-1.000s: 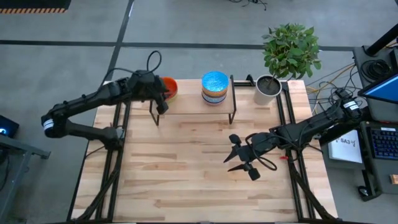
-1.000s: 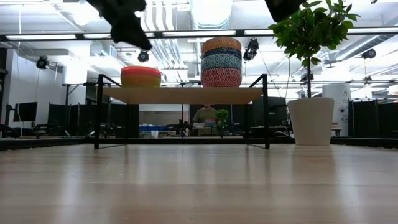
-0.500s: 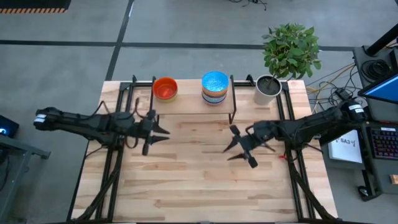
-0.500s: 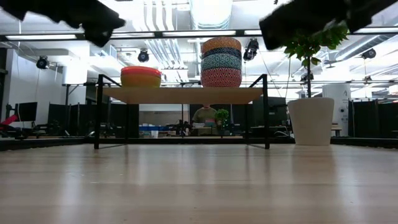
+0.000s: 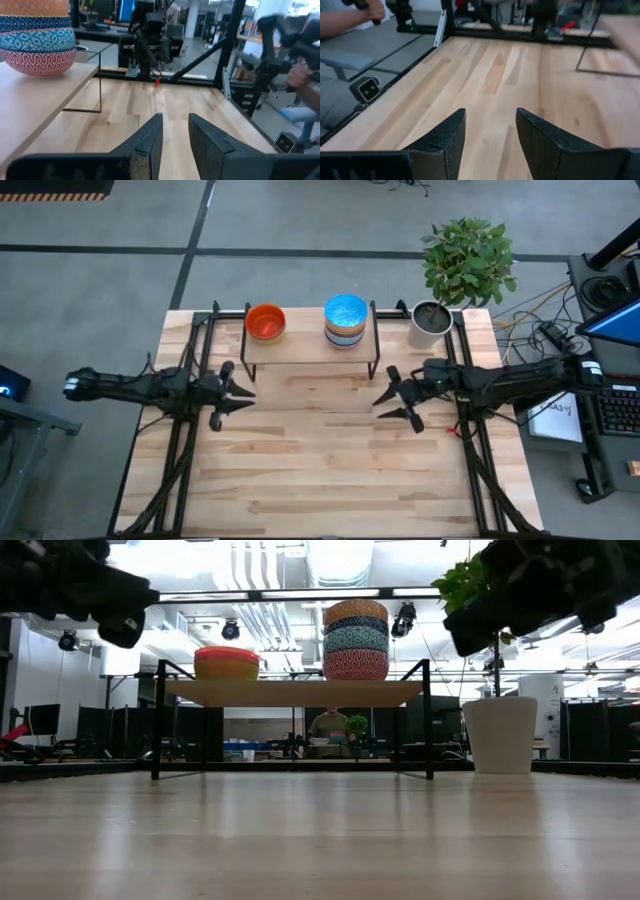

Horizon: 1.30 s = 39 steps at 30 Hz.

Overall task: Place and stack bowls onto a shelf
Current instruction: Return to Home Position

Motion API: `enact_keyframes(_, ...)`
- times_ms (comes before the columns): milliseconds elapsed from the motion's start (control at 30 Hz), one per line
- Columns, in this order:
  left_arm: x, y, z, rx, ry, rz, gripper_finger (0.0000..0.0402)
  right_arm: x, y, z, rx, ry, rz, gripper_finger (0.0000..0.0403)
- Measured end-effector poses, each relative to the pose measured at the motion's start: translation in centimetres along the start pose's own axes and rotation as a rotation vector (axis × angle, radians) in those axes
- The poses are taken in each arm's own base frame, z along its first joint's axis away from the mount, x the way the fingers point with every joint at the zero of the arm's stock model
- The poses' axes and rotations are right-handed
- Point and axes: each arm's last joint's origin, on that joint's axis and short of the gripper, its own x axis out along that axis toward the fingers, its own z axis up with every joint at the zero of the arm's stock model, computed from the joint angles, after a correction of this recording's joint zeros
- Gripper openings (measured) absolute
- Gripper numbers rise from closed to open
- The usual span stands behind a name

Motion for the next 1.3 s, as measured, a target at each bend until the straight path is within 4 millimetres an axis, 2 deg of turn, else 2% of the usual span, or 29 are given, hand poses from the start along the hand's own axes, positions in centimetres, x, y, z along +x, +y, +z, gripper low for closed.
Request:
enact_keyframes(367, -1.2, 0.5, -4.1, -0.042, -0.100, -0.015, 0.0076, -4.5, 1.1, -1.5, -0.042, -0.184, -0.080, 0.0164)
enact_keyframes(567, -1.1, 0.6, -4.2, -0.054, -0.091, -0.010, 0.0076, -6.1, 2.2, -3.2, -0.069, -0.269, -0.086, 0.0151)
enact_keyframes(900, -0.9, 0.7, -4.6, -0.049, -0.032, 0.011, 0.0076, -7.9, 3.3, -4.5, -0.188, -0.431, -0.096, 0.0110)
enact_keyframes(1067, -0.8, 0.7, -4.8, -0.048, -0.013, 0.015, 0.0076, -8.6, 4.1, -4.4, -0.242, -0.471, 0.069, 0.0088)
enact_keyframes(1300, -0.6, 0.7, -5.0, -0.046, 0.007, 0.018, 0.0076, -8.5, 4.4, -5.0, -0.146, -0.417, 0.150, 0.0062)
